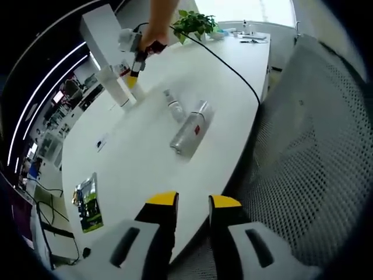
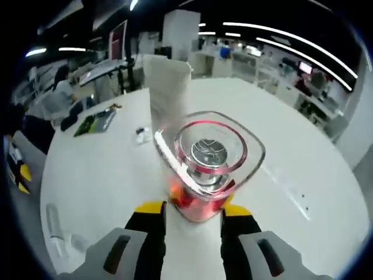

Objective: Arrange the skincare products in the storage area until every visible bottle or jar stands upright without overlapping.

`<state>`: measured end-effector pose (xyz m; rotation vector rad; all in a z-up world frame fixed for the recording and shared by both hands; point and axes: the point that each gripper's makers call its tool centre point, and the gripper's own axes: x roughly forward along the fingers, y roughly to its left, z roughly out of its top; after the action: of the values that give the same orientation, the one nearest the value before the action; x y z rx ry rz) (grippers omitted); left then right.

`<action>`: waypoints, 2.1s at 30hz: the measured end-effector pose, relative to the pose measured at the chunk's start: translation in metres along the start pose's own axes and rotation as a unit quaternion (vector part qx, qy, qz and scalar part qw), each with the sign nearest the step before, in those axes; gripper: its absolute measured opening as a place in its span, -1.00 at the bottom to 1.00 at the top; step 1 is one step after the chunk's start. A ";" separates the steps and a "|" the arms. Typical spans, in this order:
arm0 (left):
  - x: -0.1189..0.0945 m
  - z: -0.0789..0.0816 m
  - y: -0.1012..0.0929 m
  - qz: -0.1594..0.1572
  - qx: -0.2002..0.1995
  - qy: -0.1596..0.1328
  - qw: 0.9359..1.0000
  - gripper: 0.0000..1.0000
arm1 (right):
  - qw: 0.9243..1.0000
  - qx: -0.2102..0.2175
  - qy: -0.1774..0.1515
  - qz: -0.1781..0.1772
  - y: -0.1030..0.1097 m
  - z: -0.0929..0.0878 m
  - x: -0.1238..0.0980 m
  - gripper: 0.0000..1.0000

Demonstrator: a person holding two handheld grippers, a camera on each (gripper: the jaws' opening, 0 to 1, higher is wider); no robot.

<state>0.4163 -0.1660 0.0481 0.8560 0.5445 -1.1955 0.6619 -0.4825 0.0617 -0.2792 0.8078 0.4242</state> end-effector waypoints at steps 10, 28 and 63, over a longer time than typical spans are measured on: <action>0.001 -0.001 0.000 0.000 -0.001 0.003 1.000 -0.52 | 1.000 0.003 0.011 0.009 0.002 0.003 0.005 -0.44; 0.001 -0.002 -0.001 -0.003 -0.004 0.005 1.000 -0.51 | 0.999 0.038 0.014 -0.010 0.001 0.006 0.006 -0.43; -0.001 0.009 -0.015 -0.026 0.035 -0.024 0.999 -0.34 | 0.978 -0.126 0.120 0.116 0.271 -0.102 -0.051 -0.37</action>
<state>0.4013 -0.1749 0.0502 0.8744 0.4905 -1.2860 0.4390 -0.2980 0.0108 -0.4799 1.0298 0.7250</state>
